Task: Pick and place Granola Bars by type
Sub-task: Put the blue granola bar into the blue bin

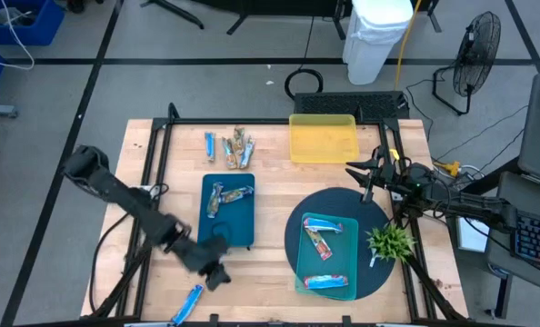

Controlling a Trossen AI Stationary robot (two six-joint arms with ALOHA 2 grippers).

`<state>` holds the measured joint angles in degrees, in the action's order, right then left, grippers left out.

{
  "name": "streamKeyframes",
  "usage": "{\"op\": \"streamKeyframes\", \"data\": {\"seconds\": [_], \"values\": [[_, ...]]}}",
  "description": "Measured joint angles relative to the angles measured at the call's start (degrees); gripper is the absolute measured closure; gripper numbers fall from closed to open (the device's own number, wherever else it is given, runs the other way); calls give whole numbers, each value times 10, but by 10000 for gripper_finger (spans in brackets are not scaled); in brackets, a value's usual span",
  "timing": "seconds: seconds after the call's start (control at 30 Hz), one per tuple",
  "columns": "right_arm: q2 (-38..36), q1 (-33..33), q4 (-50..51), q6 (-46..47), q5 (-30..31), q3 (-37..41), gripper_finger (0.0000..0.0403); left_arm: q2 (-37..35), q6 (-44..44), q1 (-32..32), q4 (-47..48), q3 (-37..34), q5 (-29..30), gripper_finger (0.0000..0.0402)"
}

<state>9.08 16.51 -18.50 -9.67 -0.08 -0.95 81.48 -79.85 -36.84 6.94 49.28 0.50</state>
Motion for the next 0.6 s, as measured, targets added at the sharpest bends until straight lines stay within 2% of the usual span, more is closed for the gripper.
{"op": "streamKeyframes", "data": {"seconds": [0.1, 0.2, 0.3, 0.43, 0.6], "values": [[0, 0, 0, 0, 0, 0, 332, 14, -100, -59, 7, 0, 50, 331], [0, 0, 0, 0, 0, 0, 332, 38, -200, -94, 20, 0, 52, 357], [0, 0, 0, 0, 0, 0, 332, 61, -279, -104, 48, 0, -14, 391], [0, 0, 0, 0, 0, 0, 332, 81, -304, -104, 87, 0, -99, 396], [0, 0, 0, 0, 0, 0, 332, 87, -312, -100, 145, 0, -120, 398]]}}
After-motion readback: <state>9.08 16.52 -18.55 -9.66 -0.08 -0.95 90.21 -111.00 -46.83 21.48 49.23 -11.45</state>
